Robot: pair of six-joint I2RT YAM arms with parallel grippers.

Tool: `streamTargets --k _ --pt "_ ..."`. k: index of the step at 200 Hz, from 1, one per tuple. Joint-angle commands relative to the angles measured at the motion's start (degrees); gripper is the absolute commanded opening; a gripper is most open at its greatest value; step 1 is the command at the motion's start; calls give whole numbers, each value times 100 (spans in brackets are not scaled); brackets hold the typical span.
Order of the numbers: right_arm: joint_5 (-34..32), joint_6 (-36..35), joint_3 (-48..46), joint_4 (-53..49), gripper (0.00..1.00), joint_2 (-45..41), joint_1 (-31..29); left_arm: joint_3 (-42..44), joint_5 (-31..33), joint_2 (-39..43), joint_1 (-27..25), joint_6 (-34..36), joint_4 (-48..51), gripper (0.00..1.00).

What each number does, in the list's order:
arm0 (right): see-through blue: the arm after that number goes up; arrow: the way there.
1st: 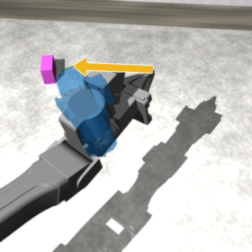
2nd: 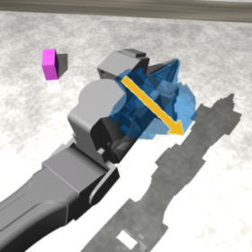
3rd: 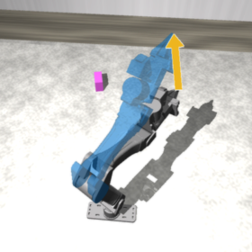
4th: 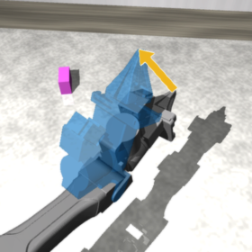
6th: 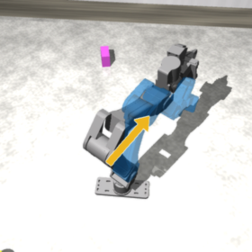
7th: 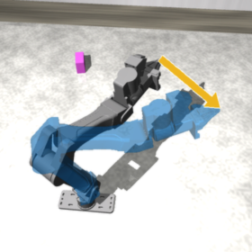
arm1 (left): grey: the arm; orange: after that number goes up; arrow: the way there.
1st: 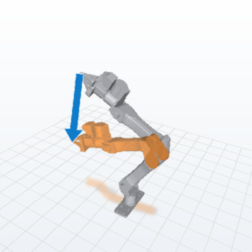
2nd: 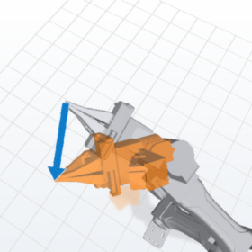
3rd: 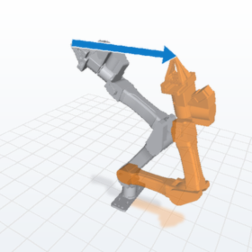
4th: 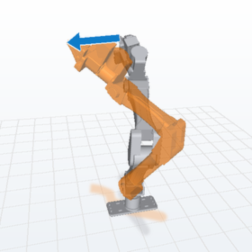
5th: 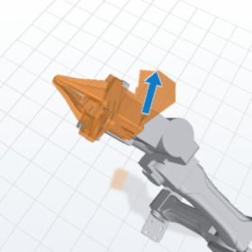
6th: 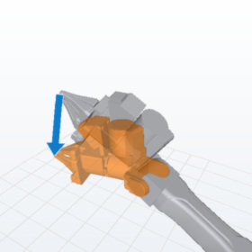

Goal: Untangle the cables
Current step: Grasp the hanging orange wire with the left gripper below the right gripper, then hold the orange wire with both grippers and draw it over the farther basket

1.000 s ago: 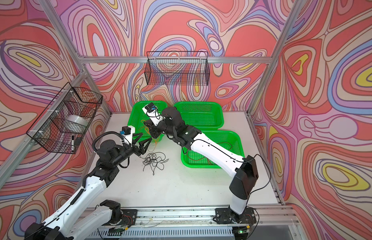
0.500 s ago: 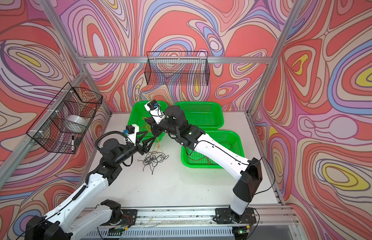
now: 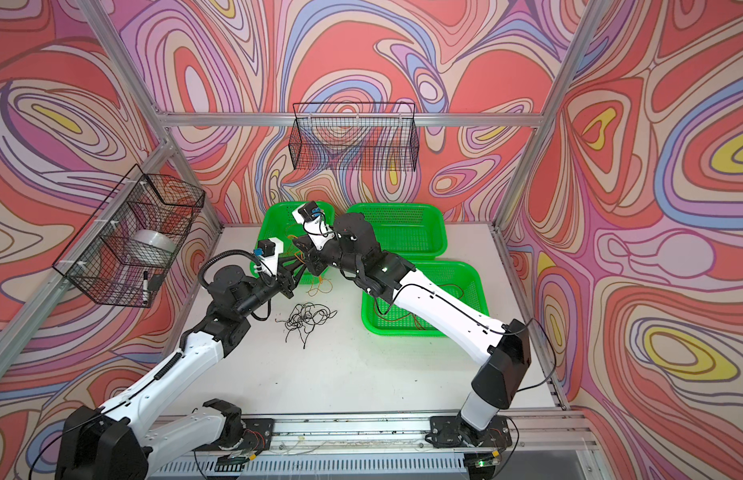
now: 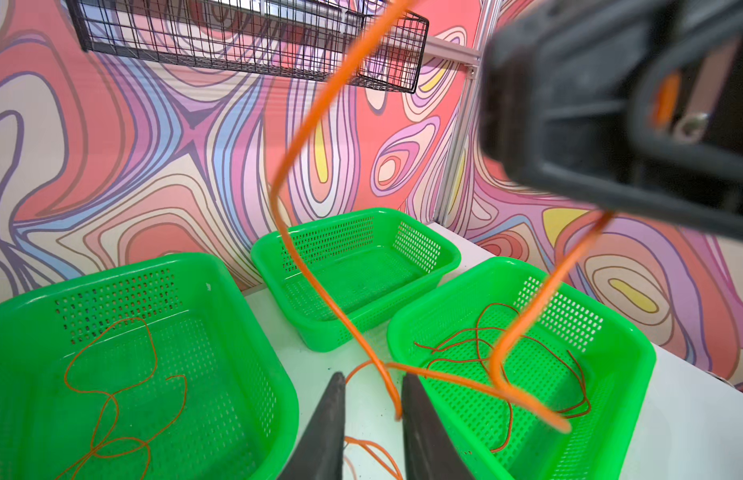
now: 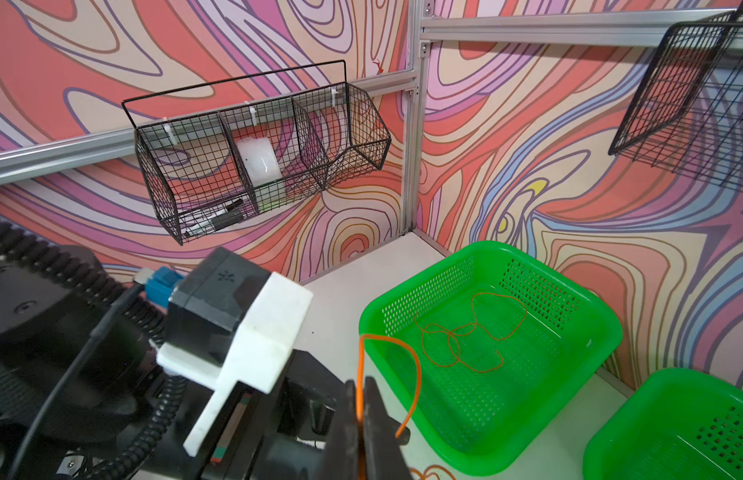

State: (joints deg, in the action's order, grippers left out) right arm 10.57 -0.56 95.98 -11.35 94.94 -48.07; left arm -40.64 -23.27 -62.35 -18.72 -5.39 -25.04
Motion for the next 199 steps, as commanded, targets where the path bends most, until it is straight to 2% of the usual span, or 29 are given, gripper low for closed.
streamTargets --k 1,48,79,100,124,147,166,199 --pt "-134 -96 185 -169 0 -44 43 -185 359 22 -18 294 138 18" --pt "105 -302 712 -501 0 191 164 -242 710 63 -18 621 466 6" --pt "141 -394 739 -616 0 201 266 -280 747 198 -22 767 699 9" --pt "11 -370 728 -631 0 210 379 -219 745 431 -18 827 870 0" --pt "-74 -560 648 -661 0 210 421 -194 806 729 -18 959 1202 0" --pt "144 -929 503 -723 0 127 461 -242 1112 901 -13 1186 1578 0" --pt "-89 -1221 388 -863 0 69 475 -436 1288 902 25 1340 1853 0" --pt "-1023 -1500 85 -947 0 87 474 -1204 1018 698 41 1395 2271 0"
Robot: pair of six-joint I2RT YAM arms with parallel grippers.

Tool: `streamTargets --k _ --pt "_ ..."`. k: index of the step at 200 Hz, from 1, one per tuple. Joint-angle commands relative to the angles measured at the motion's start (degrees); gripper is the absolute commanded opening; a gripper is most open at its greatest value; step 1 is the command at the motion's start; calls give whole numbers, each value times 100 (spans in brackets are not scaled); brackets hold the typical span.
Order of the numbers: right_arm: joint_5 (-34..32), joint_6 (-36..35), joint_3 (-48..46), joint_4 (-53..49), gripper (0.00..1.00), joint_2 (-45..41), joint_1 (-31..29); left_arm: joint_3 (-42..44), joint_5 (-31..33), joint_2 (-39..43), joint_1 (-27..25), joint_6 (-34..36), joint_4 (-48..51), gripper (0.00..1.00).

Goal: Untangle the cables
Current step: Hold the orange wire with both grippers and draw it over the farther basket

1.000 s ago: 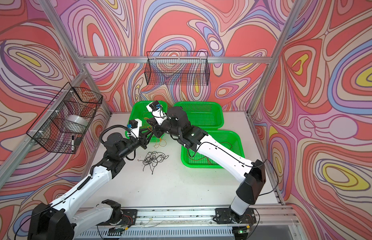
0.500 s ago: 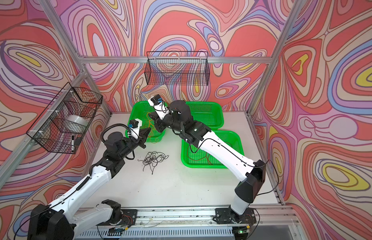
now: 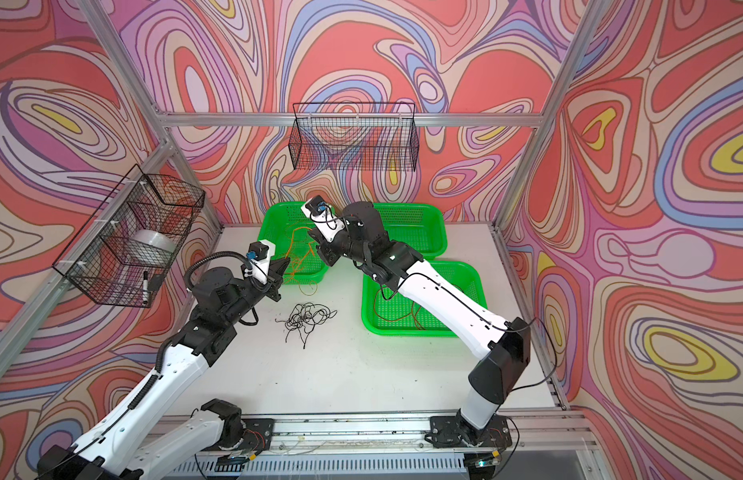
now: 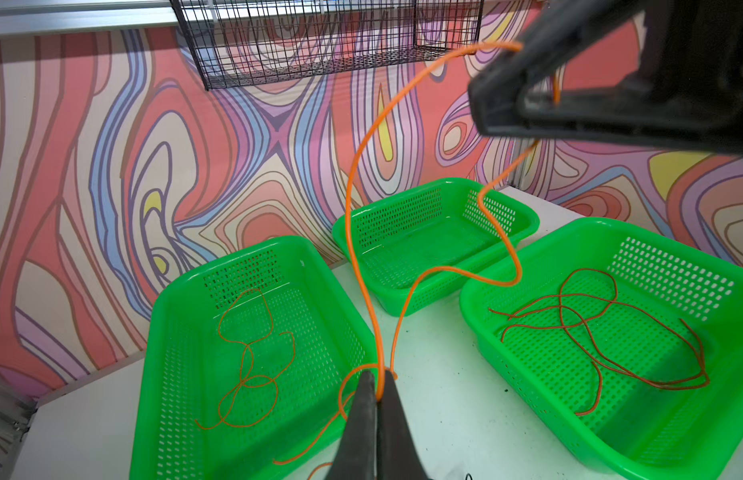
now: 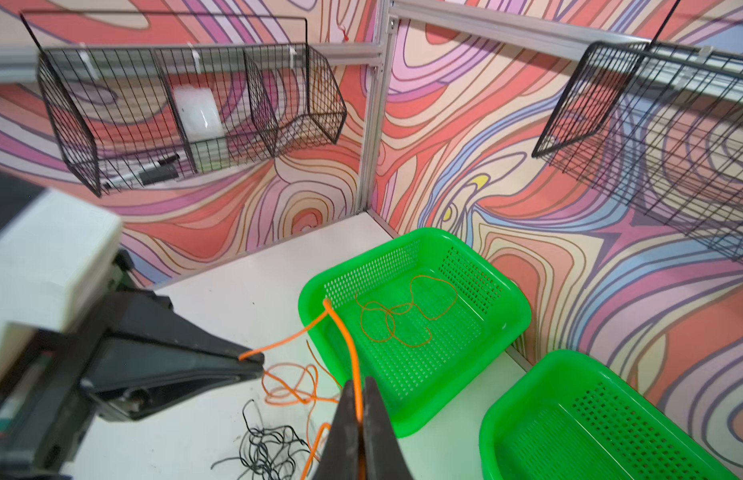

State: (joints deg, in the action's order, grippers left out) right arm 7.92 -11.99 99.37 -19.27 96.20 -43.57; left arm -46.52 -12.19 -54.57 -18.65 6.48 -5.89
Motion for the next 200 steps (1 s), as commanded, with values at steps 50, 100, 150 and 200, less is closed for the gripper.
streamTargets --k 50,100,150,200 --pt "-1615 -58 -682 447 5 32 26 -1571 -1121 -458 33 -278 769 0" --pt "-937 595 -1020 1274 36 -118 36 -1820 -1416 -757 18 -571 808 0" --pt "-1429 1379 -924 1238 46 238 188 -1904 -1577 -762 -24 -701 709 0" --pt "-1175 1586 -1091 1332 44 496 468 -2417 -1467 -760 -29 -657 1005 0"
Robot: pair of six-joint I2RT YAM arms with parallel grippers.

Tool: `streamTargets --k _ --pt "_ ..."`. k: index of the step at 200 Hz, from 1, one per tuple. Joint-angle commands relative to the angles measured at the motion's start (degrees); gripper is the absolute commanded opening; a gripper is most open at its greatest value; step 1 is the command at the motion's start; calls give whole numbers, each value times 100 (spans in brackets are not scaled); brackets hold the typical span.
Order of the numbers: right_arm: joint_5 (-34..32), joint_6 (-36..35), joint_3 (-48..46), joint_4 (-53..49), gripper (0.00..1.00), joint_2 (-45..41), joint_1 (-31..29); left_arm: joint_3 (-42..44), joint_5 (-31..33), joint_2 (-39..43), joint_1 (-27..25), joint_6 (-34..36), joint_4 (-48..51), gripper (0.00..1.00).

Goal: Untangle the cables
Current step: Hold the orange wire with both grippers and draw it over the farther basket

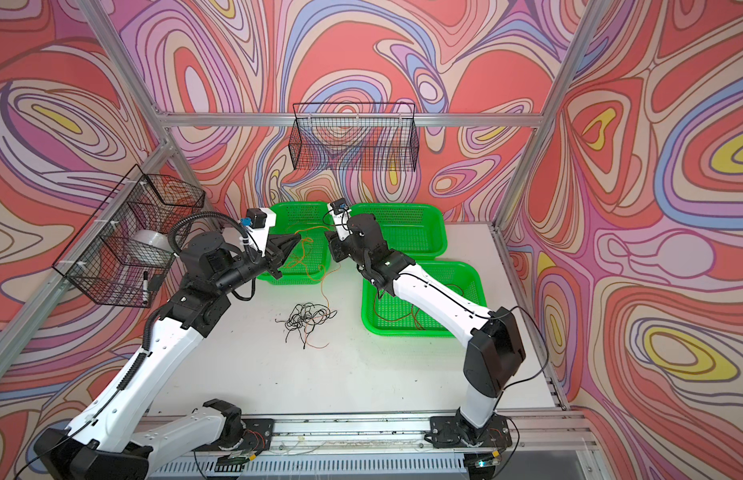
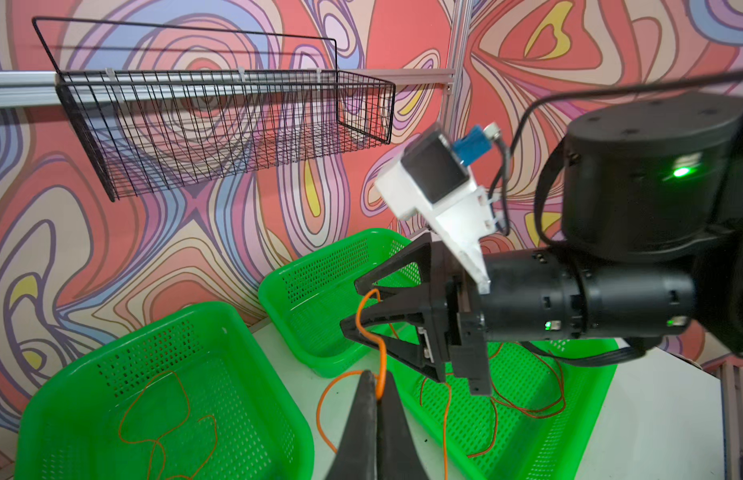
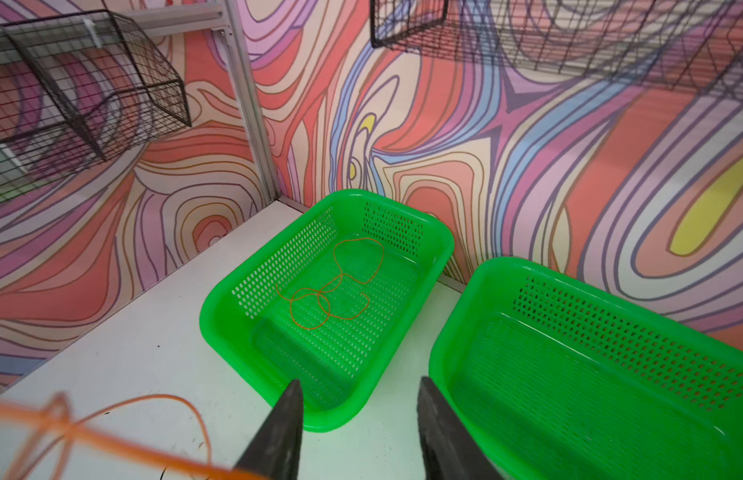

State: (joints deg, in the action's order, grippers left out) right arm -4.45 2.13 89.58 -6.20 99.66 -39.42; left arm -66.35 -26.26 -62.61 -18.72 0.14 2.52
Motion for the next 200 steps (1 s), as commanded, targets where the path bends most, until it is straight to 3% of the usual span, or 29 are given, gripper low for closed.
streamTargets --k 1,29,64,95,163,192,200 --pt "64 174 -114 24 44 234 55 -451 -66 41 -20 -27 171 0" --pt "325 252 -73 96 36 630 192 -800 -68 -73 -18 -8 272 0" --pt "673 374 272 21 0 1069 406 -1162 464 -270 -12 314 579 0" --pt "1112 122 972 -30 0 1531 438 -1652 862 -821 170 419 894 0" --pt "2019 -55 2561 119 0 2647 443 -2041 863 -1773 952 221 356 0" --pt "2192 -156 3220 115 0 3422 444 -1909 1050 -2190 1105 320 125 0" --pt "2201 -207 3351 100 4 3632 444 -1809 1070 -2319 1149 328 28 0"
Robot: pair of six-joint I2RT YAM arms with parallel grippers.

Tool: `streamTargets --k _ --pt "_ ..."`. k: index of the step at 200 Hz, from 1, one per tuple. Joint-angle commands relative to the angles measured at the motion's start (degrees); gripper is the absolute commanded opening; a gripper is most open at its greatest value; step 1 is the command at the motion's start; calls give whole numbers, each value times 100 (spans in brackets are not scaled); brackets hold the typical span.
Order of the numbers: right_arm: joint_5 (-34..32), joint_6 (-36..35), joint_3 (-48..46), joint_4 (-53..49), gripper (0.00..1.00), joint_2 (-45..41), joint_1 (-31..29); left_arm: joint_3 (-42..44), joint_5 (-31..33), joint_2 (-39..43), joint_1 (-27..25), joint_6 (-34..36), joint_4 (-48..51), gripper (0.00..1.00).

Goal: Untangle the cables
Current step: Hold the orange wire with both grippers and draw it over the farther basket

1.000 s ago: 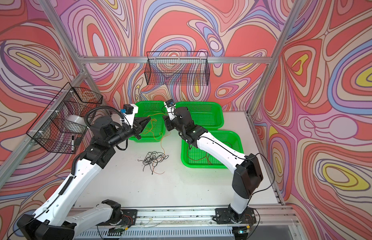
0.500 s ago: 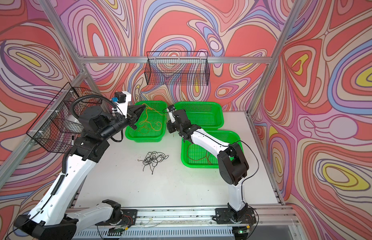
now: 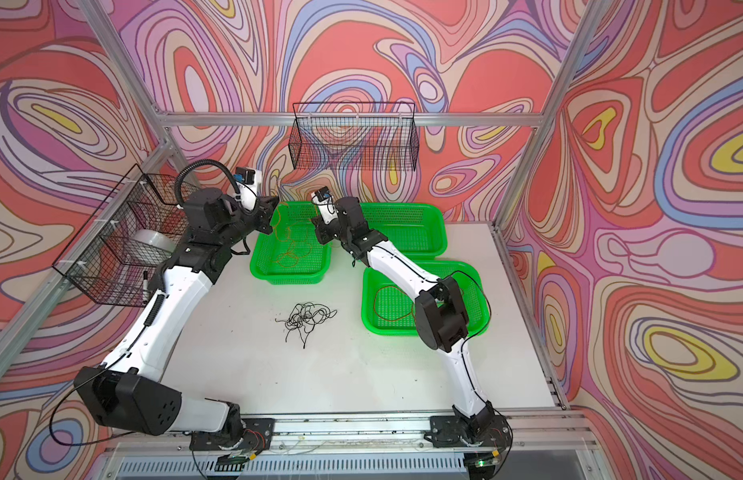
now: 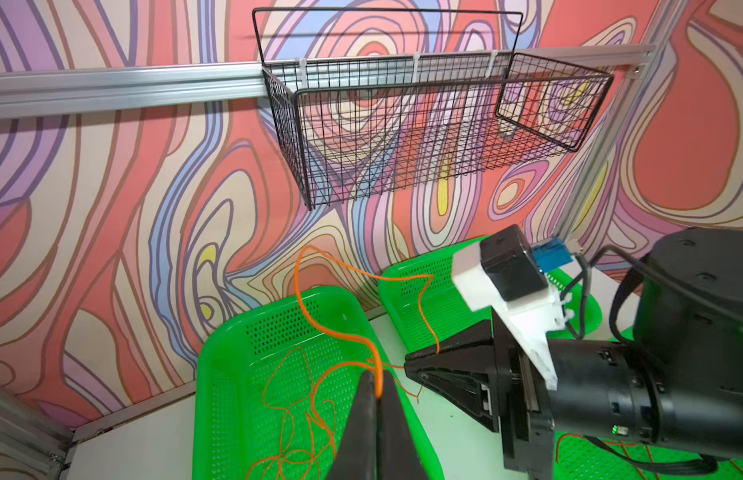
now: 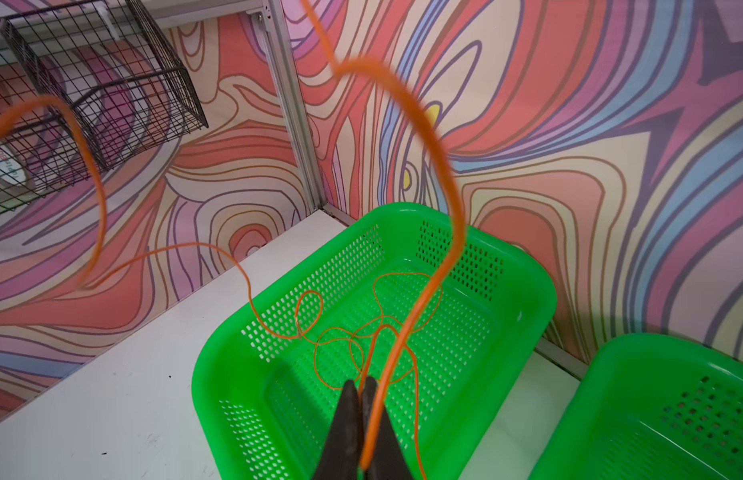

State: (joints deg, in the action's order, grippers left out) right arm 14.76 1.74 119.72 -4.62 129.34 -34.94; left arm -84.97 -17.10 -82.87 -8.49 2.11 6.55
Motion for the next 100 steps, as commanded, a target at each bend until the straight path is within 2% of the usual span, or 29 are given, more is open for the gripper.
streamTargets --k 1,12,37,44,54,100 --pt "280 -171 357 -61 5 690 -9 70 163 -310 131 127 -396 0" --pt "324 -204 454 -69 13 894 -9 232 183 -487 214 94 -601 0" --pt "455 -192 409 159 16 1058 -9 468 159 -915 393 -95 -1015 0" --pt "538 -141 422 197 13 1058 -5 466 185 -1039 417 -107 -1041 0" --pt "554 -59 423 277 0 989 -13 442 229 -1189 444 -106 -1033 0" --pt "575 -252 149 464 0 316 -142 720 86 -1292 489 -294 -1264 0"
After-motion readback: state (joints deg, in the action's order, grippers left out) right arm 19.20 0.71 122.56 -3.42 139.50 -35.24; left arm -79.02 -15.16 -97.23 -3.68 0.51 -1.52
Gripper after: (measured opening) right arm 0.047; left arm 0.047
